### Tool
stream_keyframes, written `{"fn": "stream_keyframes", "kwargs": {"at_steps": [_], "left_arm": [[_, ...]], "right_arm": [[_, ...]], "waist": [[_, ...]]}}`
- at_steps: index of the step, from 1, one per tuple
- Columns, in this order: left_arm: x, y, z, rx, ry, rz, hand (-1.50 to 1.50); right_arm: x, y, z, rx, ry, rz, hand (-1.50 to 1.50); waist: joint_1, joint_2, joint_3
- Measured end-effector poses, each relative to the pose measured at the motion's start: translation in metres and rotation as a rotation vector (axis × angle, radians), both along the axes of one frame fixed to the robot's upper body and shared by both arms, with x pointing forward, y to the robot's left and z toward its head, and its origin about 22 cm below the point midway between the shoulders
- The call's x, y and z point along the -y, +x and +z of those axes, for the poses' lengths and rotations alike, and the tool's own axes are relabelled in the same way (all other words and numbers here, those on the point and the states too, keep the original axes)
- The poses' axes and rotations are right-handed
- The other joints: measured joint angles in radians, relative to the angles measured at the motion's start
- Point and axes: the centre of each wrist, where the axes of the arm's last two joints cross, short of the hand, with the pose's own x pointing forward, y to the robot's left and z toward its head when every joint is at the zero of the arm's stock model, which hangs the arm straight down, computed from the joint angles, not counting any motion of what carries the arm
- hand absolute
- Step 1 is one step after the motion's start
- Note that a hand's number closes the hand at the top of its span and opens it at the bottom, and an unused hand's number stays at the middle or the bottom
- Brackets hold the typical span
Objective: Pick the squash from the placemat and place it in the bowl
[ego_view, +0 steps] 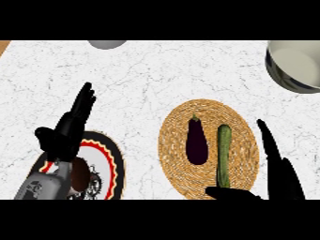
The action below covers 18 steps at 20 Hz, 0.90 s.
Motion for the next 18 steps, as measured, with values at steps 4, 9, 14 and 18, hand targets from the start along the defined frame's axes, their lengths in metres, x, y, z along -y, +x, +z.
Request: {"fn": "stream_keyframes", "kwargs": {"at_steps": [4,9,14,18], "left_arm": [[0.002,0.0,0.001,-0.001,-0.001,0.002,0.0],[0.002,0.002,0.007,-0.001,0.001,0.006,0.0],[-0.008,0.009,0.001,0.0,-0.001,0.005,0.0],[-0.006,0.003,0.005,0.0,-0.004,0.004,0.0]], "right_arm": [[0.002,-0.003,-0.004,0.014,0.029,0.007,-1.5],[0.006,-0.012,-0.008,0.063,0.091,0.02,-1.5],[0.003,-0.016,-0.015,0.091,0.14,0.026,-1.5],[0.003,-0.012,-0.022,0.083,0.182,0.018,-1.5]], "waist": [[-0.001,0.0,0.0],[-0.002,-0.001,0.0],[-0.003,0.0,0.0],[-0.001,0.0,0.0]]}}
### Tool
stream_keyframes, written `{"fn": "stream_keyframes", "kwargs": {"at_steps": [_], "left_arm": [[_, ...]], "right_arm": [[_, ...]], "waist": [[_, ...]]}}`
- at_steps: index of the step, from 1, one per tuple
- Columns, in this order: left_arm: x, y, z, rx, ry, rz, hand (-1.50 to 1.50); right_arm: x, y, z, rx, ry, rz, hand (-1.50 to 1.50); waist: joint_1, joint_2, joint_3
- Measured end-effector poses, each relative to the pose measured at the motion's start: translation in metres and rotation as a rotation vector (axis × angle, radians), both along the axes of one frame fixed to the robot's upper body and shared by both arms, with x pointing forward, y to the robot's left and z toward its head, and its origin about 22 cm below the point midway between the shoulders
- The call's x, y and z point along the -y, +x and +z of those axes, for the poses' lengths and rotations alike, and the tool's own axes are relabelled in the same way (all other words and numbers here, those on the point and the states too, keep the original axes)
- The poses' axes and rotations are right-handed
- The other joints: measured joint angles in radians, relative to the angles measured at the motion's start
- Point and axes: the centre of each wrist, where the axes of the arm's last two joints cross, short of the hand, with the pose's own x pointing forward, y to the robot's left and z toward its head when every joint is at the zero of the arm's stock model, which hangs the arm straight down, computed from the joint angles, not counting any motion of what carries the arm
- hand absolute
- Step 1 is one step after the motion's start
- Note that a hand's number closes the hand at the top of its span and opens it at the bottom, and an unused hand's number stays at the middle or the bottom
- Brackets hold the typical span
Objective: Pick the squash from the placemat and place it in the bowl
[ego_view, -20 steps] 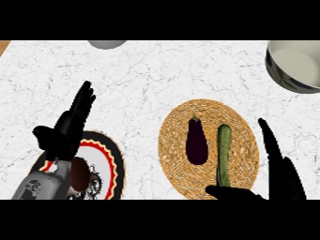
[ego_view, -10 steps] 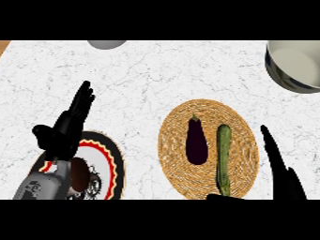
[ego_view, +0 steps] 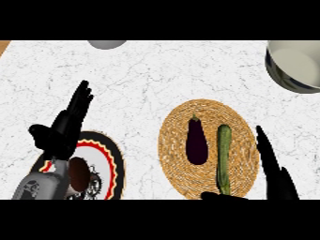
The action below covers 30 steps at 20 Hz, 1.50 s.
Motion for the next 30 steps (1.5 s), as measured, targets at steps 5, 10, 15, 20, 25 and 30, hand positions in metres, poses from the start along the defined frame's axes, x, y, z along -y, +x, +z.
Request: {"fn": "stream_keyframes", "kwargs": {"at_steps": [5,10,15,20,25,30], "left_arm": [[0.006,0.0,0.002,0.006,0.003,-0.003,0.0],[0.005,-0.006,-0.001,0.003,0.0,-0.003,0.0],[0.007,-0.005,0.003,0.0,0.007,0.0,0.0],[0.002,-0.006,0.001,0.003,0.008,-0.002,0.0],[0.0,-0.003,0.004,0.007,0.006,0.001,0.0],[0.002,0.0,0.004,0.003,0.006,-0.009,0.0]], "right_arm": [[0.0,0.001,-0.014,-0.005,0.04,-0.002,-1.5],[0.002,0.005,-0.039,-0.009,0.06,-0.012,-1.5],[0.0,0.013,-0.057,-0.014,0.051,-0.018,-1.5],[-0.001,0.017,-0.069,-0.074,-0.04,-0.046,-1.5],[0.002,0.024,-0.084,-0.12,-0.097,-0.042,-1.5],[0.0,0.029,-0.091,-0.119,-0.115,0.014,1.5]], "waist": [[0.0,0.0,0.0],[0.0,0.0,0.0],[0.0,0.0,0.0],[0.001,0.0,0.0],[0.001,0.0,0.0],[0.0,-0.003,-0.004]]}}
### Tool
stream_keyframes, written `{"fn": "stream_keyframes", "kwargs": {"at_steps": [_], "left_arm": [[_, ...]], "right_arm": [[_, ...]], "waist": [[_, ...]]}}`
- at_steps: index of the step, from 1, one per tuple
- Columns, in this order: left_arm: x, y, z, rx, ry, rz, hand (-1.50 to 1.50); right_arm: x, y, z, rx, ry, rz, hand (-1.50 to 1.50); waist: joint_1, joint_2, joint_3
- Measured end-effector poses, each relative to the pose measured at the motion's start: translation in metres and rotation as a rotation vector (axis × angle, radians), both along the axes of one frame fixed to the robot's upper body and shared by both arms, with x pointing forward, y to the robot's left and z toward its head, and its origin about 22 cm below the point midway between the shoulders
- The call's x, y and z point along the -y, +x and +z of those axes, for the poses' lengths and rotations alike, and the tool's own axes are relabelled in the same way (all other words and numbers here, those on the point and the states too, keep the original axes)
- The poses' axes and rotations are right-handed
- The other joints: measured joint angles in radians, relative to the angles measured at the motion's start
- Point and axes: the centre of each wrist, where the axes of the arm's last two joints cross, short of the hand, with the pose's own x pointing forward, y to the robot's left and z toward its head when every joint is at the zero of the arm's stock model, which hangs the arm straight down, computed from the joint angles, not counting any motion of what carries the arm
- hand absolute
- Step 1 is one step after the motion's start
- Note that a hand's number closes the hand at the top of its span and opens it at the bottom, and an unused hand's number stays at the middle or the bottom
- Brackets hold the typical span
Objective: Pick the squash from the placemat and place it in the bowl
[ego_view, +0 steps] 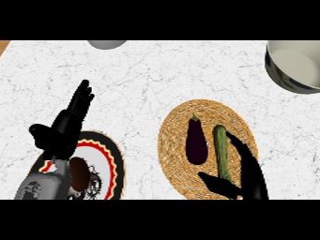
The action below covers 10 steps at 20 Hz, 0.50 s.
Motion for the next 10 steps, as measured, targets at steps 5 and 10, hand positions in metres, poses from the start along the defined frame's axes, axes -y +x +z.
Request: {"fn": "stream_keyframes", "kwargs": {"at_steps": [5,10], "left_arm": [[0.0,-0.002,-0.001,-0.003,-0.002,0.007,0.0],[0.003,0.0,-0.007,-0.005,0.003,0.006,0.0]], "right_arm": [[-0.003,0.003,-0.005,0.03,-0.094,0.101,1.5],[-0.014,0.006,-0.008,0.059,-0.087,0.135,1.5]], "waist": [[-0.001,-0.004,-0.004],[-0.004,-0.006,-0.006]]}}
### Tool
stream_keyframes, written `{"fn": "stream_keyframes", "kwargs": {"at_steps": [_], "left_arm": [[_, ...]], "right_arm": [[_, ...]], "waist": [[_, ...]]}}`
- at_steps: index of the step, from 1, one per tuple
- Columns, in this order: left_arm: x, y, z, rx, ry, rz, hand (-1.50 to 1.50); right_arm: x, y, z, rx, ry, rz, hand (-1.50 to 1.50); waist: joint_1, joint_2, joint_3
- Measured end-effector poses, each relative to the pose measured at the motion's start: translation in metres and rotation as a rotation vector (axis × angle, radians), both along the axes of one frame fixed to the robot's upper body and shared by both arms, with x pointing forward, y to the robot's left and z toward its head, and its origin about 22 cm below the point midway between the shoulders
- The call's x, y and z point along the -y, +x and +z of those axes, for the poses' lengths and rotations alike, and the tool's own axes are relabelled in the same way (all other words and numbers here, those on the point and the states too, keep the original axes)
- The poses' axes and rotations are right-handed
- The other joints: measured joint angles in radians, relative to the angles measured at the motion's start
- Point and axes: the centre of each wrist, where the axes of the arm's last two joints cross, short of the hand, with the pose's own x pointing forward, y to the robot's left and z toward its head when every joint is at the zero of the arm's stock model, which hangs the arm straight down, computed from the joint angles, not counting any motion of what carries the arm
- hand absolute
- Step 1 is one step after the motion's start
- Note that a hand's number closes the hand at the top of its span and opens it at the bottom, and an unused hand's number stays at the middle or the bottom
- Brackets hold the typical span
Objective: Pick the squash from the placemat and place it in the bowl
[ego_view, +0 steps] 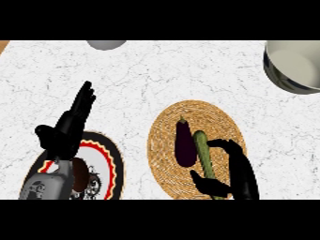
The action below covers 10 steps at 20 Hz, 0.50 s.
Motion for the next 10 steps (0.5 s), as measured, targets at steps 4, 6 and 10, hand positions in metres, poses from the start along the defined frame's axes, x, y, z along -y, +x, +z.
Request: {"fn": "stream_keyframes", "kwargs": {"at_steps": [4,6,10], "left_arm": [[0.0,-0.002,0.002,0.002,0.001,-0.005,0.0],[0.0,0.0,0.002,0.004,-0.004,-0.006,0.0],[0.001,-0.005,-0.001,0.007,-0.005,-0.011,0.0]], "right_arm": [[0.006,0.017,0.012,0.014,0.029,0.083,1.5],[0.016,0.037,0.029,0.033,0.049,0.156,1.5],[0.042,0.071,0.059,0.114,0.087,0.279,1.5]], "waist": [[0.005,0.004,0.004],[0.009,0.007,0.007],[0.015,0.01,0.009]]}}
